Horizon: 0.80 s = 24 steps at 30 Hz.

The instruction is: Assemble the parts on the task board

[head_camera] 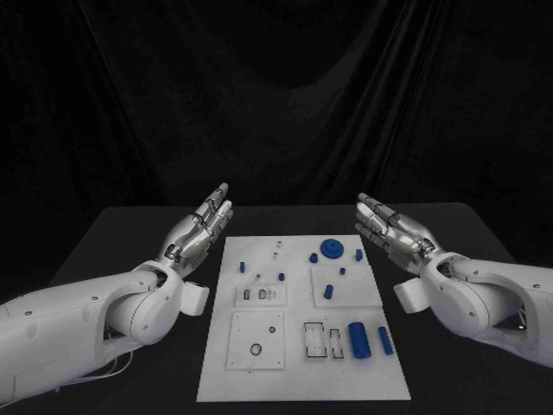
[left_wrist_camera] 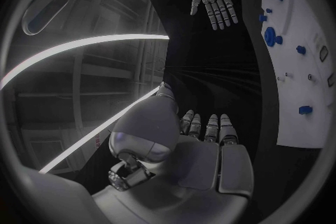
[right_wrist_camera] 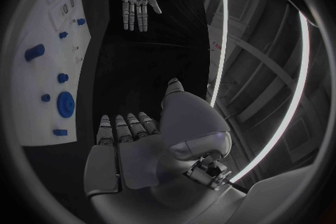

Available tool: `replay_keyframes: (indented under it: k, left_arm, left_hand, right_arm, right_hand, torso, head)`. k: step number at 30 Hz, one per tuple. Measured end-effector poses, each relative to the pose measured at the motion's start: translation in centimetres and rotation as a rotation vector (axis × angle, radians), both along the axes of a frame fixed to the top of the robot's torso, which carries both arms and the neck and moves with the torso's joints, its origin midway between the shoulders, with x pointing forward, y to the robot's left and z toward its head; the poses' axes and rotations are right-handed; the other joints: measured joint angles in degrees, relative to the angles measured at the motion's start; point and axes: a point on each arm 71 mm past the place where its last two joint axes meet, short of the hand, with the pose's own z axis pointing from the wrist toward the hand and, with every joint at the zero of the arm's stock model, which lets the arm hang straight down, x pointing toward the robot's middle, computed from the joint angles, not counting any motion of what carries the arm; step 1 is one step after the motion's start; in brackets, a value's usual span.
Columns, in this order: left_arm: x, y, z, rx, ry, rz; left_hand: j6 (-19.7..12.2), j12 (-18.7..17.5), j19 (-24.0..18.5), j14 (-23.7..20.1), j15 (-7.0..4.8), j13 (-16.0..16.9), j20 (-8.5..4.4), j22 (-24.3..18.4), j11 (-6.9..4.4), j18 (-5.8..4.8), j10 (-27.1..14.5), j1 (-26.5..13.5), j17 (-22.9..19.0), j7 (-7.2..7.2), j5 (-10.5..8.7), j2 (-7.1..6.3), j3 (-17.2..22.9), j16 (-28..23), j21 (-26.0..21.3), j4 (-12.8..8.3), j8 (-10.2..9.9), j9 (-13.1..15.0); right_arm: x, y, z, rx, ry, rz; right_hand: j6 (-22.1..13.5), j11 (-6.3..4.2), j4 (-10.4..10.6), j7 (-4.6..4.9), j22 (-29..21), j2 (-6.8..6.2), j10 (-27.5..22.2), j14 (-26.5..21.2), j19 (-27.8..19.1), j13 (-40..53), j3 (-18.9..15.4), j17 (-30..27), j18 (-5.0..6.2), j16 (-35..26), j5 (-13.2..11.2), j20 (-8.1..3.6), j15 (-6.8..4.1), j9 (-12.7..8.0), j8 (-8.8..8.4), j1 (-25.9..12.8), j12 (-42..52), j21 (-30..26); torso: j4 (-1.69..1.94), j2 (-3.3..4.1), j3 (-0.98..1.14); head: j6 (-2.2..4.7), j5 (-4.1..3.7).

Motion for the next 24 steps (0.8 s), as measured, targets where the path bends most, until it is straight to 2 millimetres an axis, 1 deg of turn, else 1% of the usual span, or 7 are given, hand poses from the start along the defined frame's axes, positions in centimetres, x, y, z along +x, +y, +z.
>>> replay_keyframes:
  k: [5,7,10,12,16,19,24]
  left_arm:
    - [-0.7,0.1,0.3,0.017,-0.022,-0.024]
    - [-1.0,0.2,0.5,0.028,-0.033,-0.032]
    - [-1.2,0.5,0.6,0.048,-0.051,-0.043]
    - [-1.2,0.5,0.7,0.059,-0.063,-0.049]
    - [-1.2,0.6,0.8,0.081,-0.084,-0.061]
    - [-1.2,0.6,0.8,0.090,-0.093,-0.065]
    - [-1.0,0.5,0.8,0.102,-0.104,-0.076]
  left_hand:
    - [0.8,0.0,0.0,0.0,0.00,0.0,0.00,0.0,0.82,-0.01,0.0,2.5,0.0,0.76,3.58,-0.29,0.5,0.0,0.0,0.0,0.3,0.1]
    - [1.1,0.0,0.0,0.0,0.00,0.0,0.09,0.0,1.34,0.00,-0.1,4.1,0.0,1.14,6.13,-0.27,0.9,0.0,0.0,0.1,0.3,0.1]
    - [1.2,0.0,0.0,0.0,0.00,0.0,1.74,0.0,1.34,-0.01,-0.1,5.2,0.0,1.23,8.36,-0.23,1.2,0.0,0.0,0.1,0.3,0.2]
    - [1.2,0.0,0.0,0.0,0.00,0.0,2.72,0.0,1.34,-0.01,-0.1,5.9,0.0,1.23,9.37,-0.10,1.2,0.0,0.0,0.1,0.3,0.2]
    - [1.4,0.0,0.0,0.0,0.00,0.0,3.53,0.0,1.34,-0.01,-0.1,6.2,0.0,1.42,10.64,0.18,1.5,0.0,0.0,0.1,0.3,0.2]
    - [1.4,0.0,0.0,0.0,0.00,0.0,4.12,0.0,1.34,-0.01,-0.1,6.7,0.0,1.43,11.80,0.18,1.5,0.0,0.0,0.1,0.3,0.2]
    - [1.6,0.0,0.1,0.0,0.00,0.0,4.70,0.0,1.75,-0.01,-0.1,7.5,0.0,1.64,14.01,0.33,1.8,0.0,0.0,0.1,0.3,0.2]
  right_arm:
    - [0.6,-0.5,2.3,-0.163,-0.105,0.072]
    - [0.9,-0.5,3.3,-0.248,-0.144,0.103]
    - [1.2,-0.4,4.4,-0.383,-0.195,0.147]
    - [1.4,-0.3,5.0,-0.473,-0.227,0.172]
    - [1.8,0.7,5.7,-0.704,-0.317,0.232]
    - [2.0,1.4,5.9,-0.837,-0.376,0.263]
    - [2.7,2.5,5.9,-1.087,-0.492,0.295]
  right_hand:
    - [2.4,0.70,-1.2,2.27,0.5,-0.23,0.3,0.6,1.9,0.1,1.7,0.1,0.02,0.0,3.9,3.03,3.03,0.6,0.36,5.8,0.7,0.5]
    - [5.1,1.53,-4.4,3.93,1.6,-0.06,1.2,4.4,6.9,0.4,3.2,1.0,0.00,1.1,6.5,4.85,4.38,0.9,0.96,10.0,1.9,2.7]
    - [9.8,2.93,-8.2,5.41,5.3,-0.12,5.3,19.5,28.9,1.1,6.0,3.8,0.69,4.9,5.2,5.92,4.58,1.6,1.82,14.4,4.5,10.9]
    - [16.0,4.02,-9.9,7.11,7.5,-1.17,12.1,41.2,45.1,1.9,7.9,7.3,1.46,11.2,1.0,6.54,4.34,2.4,3.09,15.6,7.8,16.9]
    - [27.2,4.85,-12.7,6.99,10.1,-2.80,27.3,62.9,62.3,2.9,10.6,10.0,1.45,16.5,-2.3,0.92,-1.04,3.6,5.00,17.7,11.8,23.4]
    - [31.1,5.40,-13.6,5.32,11.0,-3.71,37.2,68.3,66.2,3.4,11.9,10.6,1.45,16.5,-4.5,-0.57,-2.34,3.7,5.07,17.6,13.0,25.0]
    - [39.7,3.69,-14.8,4.26,14.4,-5.74,43.8,78.4,73.0,3.3,13.9,14.1,1.44,20.3,-6.0,-3.20,-5.33,4.2,5.07,17.0,9.9,30.0]
  torso:
    - [0.66,0.90,-0.32]
    - [0.91,1.18,-0.43]
    - [1.31,1.60,-0.63]
    - [1.58,1.85,-0.77]
    - [2.09,2.30,-1.02]
    - [2.42,2.60,-1.14]
    - [3.07,3.08,-1.25]
  head:
    - [-1.24,-0.42]
    - [-1.61,-0.48]
    - [-2.13,-0.67]
    - [-2.42,-0.73]
    - [-2.98,-0.93]
    - [-3.31,-0.99]
    - [-3.72,-1.43]
